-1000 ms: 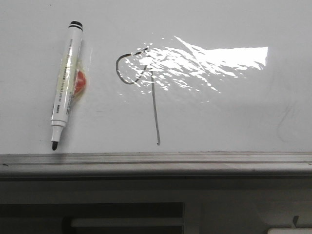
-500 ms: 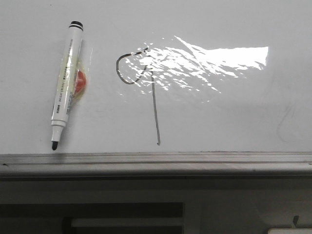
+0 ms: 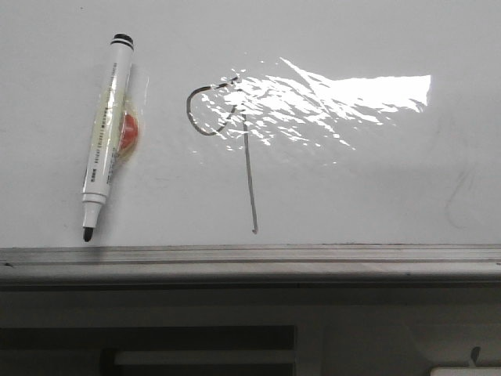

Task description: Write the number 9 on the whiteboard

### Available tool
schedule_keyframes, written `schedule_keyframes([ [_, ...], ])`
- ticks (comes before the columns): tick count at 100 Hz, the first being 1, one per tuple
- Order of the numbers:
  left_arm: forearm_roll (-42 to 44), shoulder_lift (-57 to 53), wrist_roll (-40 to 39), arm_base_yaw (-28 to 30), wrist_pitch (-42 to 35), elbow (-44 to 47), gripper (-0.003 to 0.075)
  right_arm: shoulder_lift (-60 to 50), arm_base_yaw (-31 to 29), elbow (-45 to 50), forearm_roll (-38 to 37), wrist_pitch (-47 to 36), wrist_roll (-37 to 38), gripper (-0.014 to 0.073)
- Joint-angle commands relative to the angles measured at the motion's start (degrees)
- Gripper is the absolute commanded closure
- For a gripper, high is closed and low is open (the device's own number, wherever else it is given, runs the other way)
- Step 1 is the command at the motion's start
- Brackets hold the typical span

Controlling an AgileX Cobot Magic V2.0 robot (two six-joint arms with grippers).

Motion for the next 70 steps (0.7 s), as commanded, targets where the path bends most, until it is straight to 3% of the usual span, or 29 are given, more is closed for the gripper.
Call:
schedule_keyframes([
  [1,3.13,-3.03,-7.09,3.57,0.89,1.17,0.0741,0.41,-0.11,-1.58,-0.57,-4.76,-0.42,0.0656],
  [17,4.85,-4.92,-15.56,5.46,11.63,1.17,0.0741,0.41,-0.11,-1.58,-0.57,-4.76,-0.42,0.0656],
  [32,2.8,-4.92,-17.34,5.46,25.38,1.17,0.0741,0.41,-0.11,-1.58,-0.57,-4.76,-0.42,0.0656],
  [70,2.51,-4.92,-17.34,5.46,25.18,1.17,0.0741,0.41,-0.11,-1.58,-0.57,-4.76,-0.42,0.0656],
])
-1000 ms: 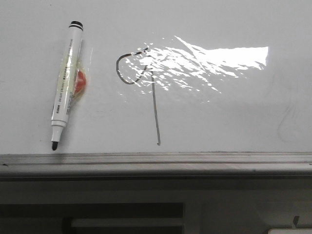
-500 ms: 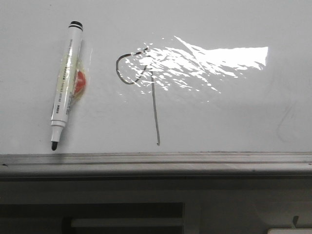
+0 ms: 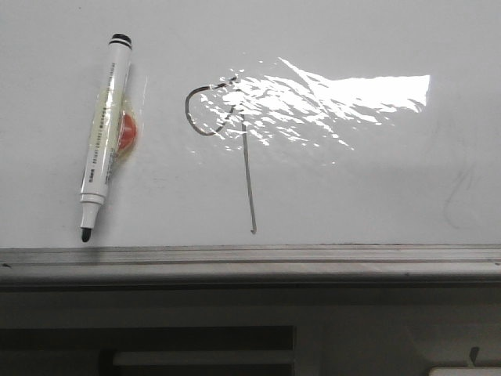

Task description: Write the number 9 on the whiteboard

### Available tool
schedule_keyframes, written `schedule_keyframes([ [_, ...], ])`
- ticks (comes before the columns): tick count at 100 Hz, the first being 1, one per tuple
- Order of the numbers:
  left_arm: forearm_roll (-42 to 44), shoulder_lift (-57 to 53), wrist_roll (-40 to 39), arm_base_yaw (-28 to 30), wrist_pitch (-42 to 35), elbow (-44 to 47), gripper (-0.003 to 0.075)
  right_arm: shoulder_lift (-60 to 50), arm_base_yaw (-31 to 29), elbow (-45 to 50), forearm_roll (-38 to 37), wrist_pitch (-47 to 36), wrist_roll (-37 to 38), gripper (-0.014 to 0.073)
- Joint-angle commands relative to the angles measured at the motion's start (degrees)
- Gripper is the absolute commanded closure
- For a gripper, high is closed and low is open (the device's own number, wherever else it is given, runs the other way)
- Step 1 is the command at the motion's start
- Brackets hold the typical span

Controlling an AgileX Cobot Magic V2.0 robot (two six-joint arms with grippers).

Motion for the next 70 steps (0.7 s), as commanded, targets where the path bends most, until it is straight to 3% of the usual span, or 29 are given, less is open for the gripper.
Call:
schedule_keyframes([
  [1,-0.5,-1.52,-0.73,0.12,-2.66,1.17,0.0741,0.41,-0.11,-1.58,-0.57,-4.76,-0.42,0.0656],
  [70,-0.5,-1.52,-0.73,0.12,-2.66,1.17,0.0741,0.3,-0.45,-1.34,-2.95,-4.6,-1.35,0.0656],
])
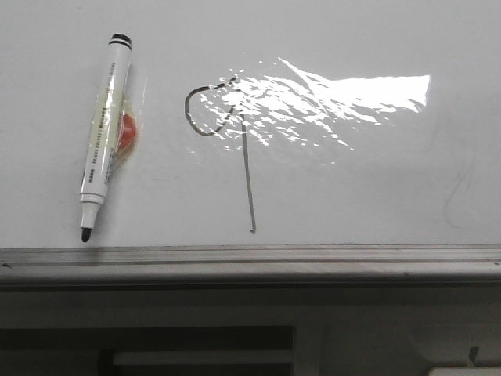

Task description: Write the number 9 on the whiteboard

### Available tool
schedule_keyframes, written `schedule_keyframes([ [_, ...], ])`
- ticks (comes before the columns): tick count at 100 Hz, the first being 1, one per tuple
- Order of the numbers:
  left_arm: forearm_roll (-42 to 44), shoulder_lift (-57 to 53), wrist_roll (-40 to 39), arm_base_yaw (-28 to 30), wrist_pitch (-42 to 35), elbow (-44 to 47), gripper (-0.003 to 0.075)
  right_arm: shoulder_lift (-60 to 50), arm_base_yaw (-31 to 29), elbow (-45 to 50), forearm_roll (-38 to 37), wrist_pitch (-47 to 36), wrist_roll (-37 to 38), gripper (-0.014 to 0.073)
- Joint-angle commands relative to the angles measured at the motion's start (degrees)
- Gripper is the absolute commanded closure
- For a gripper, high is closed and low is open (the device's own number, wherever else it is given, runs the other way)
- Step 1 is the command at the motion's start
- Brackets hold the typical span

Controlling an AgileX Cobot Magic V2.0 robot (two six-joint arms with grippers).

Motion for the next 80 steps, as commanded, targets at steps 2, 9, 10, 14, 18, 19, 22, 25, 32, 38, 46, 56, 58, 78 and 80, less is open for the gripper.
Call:
schedule_keyframes([
  [2,-0.5,-1.52,-0.7,0.12,-2.73,1.17,0.0741,0.3,-0.75,-1.4,-3.05,-4.71,-1.2,0.0656],
  [9,-0.5,-1.52,-0.7,0.12,-2.73,1.17,0.0741,0.3,-1.81,-1.4,-3.17,-5.04,-1.2,0.0656],
  [10,-0.5,-1.52,-0.7,0.12,-2.73,1.17,0.0741,0.3,-1.95,-1.4,-3.17,-5.04,-1.2,0.0656],
  [14,-0.5,-1.52,-0.7,0.12,-2.73,1.17,0.0741,0.3,-2.84,-1.4,-3.17,-5.04,-1.2,0.0656],
  [18,-0.5,-1.52,-0.7,0.12,-2.73,1.17,0.0741,0.3,-3.84,-1.4,-3.17,-5.17,-1.2,0.0656],
  [19,-0.5,-1.52,-0.7,0.12,-2.73,1.17,0.0741,0.3,-4.37,-1.4,-3.17,-5.51,-1.2,0.0656],
  [22,-0.5,-1.52,-0.7,0.12,-2.73,1.17,0.0741,0.3,-5.58,-1.4,-3.17,-6.15,-1.2,0.0656],
  [25,-0.5,-1.52,-0.7,0.12,-2.73,1.17,0.0741,0.3,-7.03,-1.4,-3.17,-6.45,-1.2,0.0656],
  [32,-0.5,-1.52,-0.7,0.12,-2.73,1.17,0.0741,0.3,-11.72,-1.4,-3.17,-7.31,-1.2,0.0656],
  [38,-0.5,-1.52,-0.7,0.12,-2.73,1.17,0.0741,0.3,-16.8,-1.4,-3.17,-8.15,-1.2,0.0656],
  [46,-0.5,-1.52,-0.7,0.12,-2.73,1.17,0.0741,0.3,-23.92,-1.35,-3.17,-8.7,-1.2,0.0656],
  [56,-0.5,-1.52,-0.7,0.12,-2.73,1.17,0.0741,0.3,-33.87,0.24,-2.91,-12.18,-1.2,0.0656],
  [58,-0.5,-1.52,-0.7,0.12,-2.73,1.17,0.0741,0.3,-35.67,0.58,-2.76,-13.5,-1.2,0.0656],
  [78,-0.5,-1.52,-0.7,0.12,-2.73,1.17,0.0741,-2.63,-48.58,8.52,-2.5,-24.01,0.35,0.0656],
  [80,-0.5,-1.52,-0.7,0.12,-2.73,1.17,0.0741,-3.22,-49.59,9.41,-2.5,-24.29,1.26,0.0656],
])
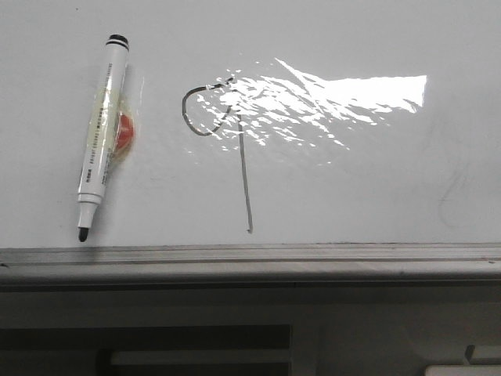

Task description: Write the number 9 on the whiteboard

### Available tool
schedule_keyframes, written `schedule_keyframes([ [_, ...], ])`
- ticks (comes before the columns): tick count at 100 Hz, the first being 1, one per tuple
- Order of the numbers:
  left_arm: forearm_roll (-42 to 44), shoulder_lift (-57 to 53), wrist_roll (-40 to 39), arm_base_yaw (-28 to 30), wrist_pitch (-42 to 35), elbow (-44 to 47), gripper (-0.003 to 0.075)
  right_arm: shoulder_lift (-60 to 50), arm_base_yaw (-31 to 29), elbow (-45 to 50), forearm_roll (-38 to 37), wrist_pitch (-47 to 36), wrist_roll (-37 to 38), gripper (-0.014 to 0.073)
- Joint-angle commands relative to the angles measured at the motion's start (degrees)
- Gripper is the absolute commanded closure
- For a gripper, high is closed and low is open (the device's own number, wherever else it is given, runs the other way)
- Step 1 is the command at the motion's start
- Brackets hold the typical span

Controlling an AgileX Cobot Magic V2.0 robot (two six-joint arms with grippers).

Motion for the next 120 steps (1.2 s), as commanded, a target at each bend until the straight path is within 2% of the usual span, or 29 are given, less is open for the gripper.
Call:
schedule_keyframes([
  [1,-0.5,-1.52,-0.61,0.12,-2.78,1.17,0.0741,-1.56,-4.74,2.05,-0.28,-7.82,2.17,0.0656],
  [10,-0.5,-1.52,-0.61,0.12,-2.78,1.17,0.0741,-4.4,-8.42,5.27,-0.28,-7.26,5.14,0.0656],
  [13,-0.5,-1.52,-0.61,0.12,-2.78,1.17,0.0741,-5.52,-9.67,4.87,-0.28,-1.6,5.26,0.0656],
  [27,-0.5,-1.52,-0.61,0.12,-2.78,1.17,0.0741,-12.88,-11.23,4.98,-0.4,15.04,4.55,0.0656],
  [43,-0.4,-1.52,-0.61,0.12,-2.78,1.17,0.0741,-12.52,-11.23,4.98,-0.7,29.01,3.9,0.0656],
  [120,-0.4,-1.52,-0.61,0.12,-2.78,1.17,0.0741,-12.52,-11.23,4.98,-1.35,28.68,3.37,0.0656],
])
